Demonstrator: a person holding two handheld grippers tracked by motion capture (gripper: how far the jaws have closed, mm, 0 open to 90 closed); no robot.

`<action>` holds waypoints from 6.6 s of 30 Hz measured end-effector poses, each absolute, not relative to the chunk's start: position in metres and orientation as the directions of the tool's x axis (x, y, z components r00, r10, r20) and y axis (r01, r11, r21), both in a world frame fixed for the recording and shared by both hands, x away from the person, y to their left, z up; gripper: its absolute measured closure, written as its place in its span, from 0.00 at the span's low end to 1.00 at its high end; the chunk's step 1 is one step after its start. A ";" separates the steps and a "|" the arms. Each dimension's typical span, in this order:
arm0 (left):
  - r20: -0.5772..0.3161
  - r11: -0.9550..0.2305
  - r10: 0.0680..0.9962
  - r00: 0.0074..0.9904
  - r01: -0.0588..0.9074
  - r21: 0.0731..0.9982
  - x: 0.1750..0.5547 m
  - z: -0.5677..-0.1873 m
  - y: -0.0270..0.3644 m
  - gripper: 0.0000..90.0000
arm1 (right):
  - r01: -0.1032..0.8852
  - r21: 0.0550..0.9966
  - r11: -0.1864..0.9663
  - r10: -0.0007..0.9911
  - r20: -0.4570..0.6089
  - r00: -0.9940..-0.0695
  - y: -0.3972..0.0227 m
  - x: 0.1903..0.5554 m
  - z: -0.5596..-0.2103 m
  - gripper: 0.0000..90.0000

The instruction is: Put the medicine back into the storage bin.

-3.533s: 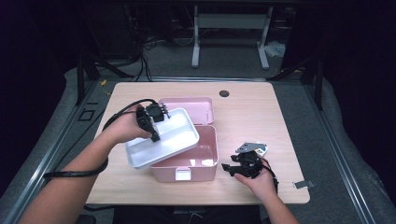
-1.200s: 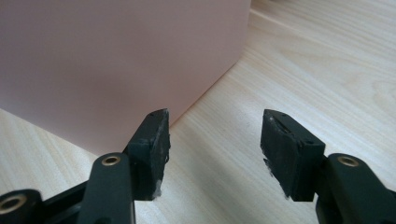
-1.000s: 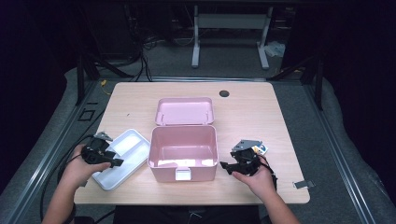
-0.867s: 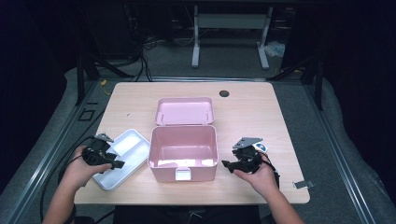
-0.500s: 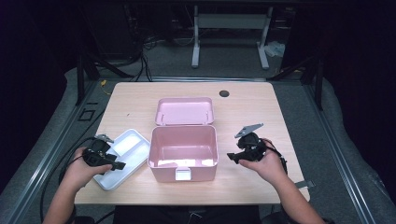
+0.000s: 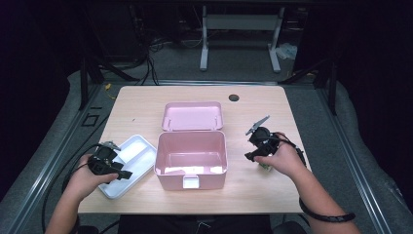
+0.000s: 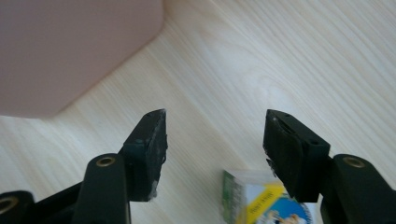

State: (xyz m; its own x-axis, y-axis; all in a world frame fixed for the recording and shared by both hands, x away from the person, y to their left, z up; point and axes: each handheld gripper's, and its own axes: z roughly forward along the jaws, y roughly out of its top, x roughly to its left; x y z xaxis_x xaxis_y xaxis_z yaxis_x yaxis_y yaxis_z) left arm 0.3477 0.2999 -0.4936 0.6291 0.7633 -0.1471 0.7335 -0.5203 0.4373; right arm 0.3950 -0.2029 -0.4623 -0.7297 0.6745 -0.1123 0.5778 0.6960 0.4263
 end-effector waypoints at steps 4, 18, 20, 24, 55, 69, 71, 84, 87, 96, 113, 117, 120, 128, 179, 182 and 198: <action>-0.146 -0.517 0.766 0.626 0.735 0.438 0.347 -0.493 0.301 0.46 | 0.614 0.365 0.700 0.687 -0.108 -0.719 -0.210 0.404 -0.456 0.41; -0.148 -0.509 0.773 0.617 0.742 0.436 0.347 -0.492 0.304 0.45 | 0.734 0.191 0.652 0.751 -0.029 -0.659 -0.243 0.418 -0.461 0.39; -0.149 -0.507 0.774 0.615 0.744 0.435 0.347 -0.493 0.304 0.45 | 0.740 0.176 0.650 0.756 -0.052 -0.652 -0.244 0.418 -0.462 0.39; -0.151 -0.506 0.776 0.613 0.747 0.431 0.347 -0.494 0.304 0.44 | 0.745 0.156 0.649 0.757 -0.030 -0.653 -0.247 0.420 -0.468 0.40; -0.150 -0.510 0.778 0.610 0.752 0.418 0.347 -0.496 0.304 0.43 | 0.718 0.143 0.681 0.729 -0.036 -0.684 -0.244 0.419 -0.456 0.51; -0.154 -0.511 0.776 0.612 0.752 0.417 0.347 -0.496 0.305 0.43 | 0.507 0.171 0.845 0.524 -0.071 -0.849 -0.208 0.407 -0.406 0.52; -0.153 -0.511 0.776 0.612 0.752 0.416 0.347 -0.496 0.305 0.43 | 0.412 0.183 0.892 0.430 -0.070 -0.900 -0.199 0.403 -0.400 0.52; -0.160 -0.511 0.774 0.613 0.753 0.415 0.347 -0.498 0.305 0.43 | 0.176 0.127 0.976 0.189 -0.094 -0.977 -0.156 0.391 -0.372 0.52; -0.159 -0.512 0.774 0.613 0.754 0.412 0.348 -0.499 0.305 0.43 | 0.161 0.143 0.977 0.175 -0.091 -0.980 -0.149 0.392 -0.359 0.52; -0.160 -0.515 0.772 0.615 0.753 0.411 0.348 -0.499 0.305 0.43 | 0.098 0.185 0.978 0.115 -0.083 -0.990 -0.110 0.389 -0.328 0.52; -0.155 -0.513 0.776 0.612 0.754 0.409 0.348 -0.499 0.308 0.43 | 0.053 0.163 0.985 0.065 -0.072 -0.995 -0.071 0.396 -0.369 0.52; -0.155 -0.515 0.775 0.612 0.755 0.407 0.348 -0.499 0.307 0.43 | 0.064 0.158 0.985 0.075 -0.065 -0.995 -0.070 0.399 -0.384 0.52; -0.156 -0.518 0.773 0.615 0.754 0.404 0.348 -0.499 0.307 0.43 | 0.063 0.148 0.987 0.074 -0.065 -0.995 -0.069 0.401 -0.395 0.52; -0.154 -0.519 0.775 0.613 0.756 0.398 0.348 -0.500 0.308 0.43 | 0.061 0.157 0.986 0.074 -0.078 -0.994 -0.060 0.403 -0.419 0.52; -0.156 -0.535 0.767 0.622 0.754 0.381 0.348 -0.504 0.305 0.44 | 0.106 0.141 0.984 0.118 -0.080 -0.990 -0.050 0.403 -0.423 0.49; -0.163 -0.528 0.771 0.615 0.761 0.375 0.348 -0.504 0.305 0.44 | 0.107 0.155 0.982 0.122 -0.092 -0.988 -0.055 0.400 -0.411 0.49; -0.160 -0.485 0.795 0.585 0.772 0.412 0.352 -0.503 0.303 0.45 | 0.231 0.250 0.940 0.266 -0.117 -0.957 -0.126 0.399 -0.377 0.51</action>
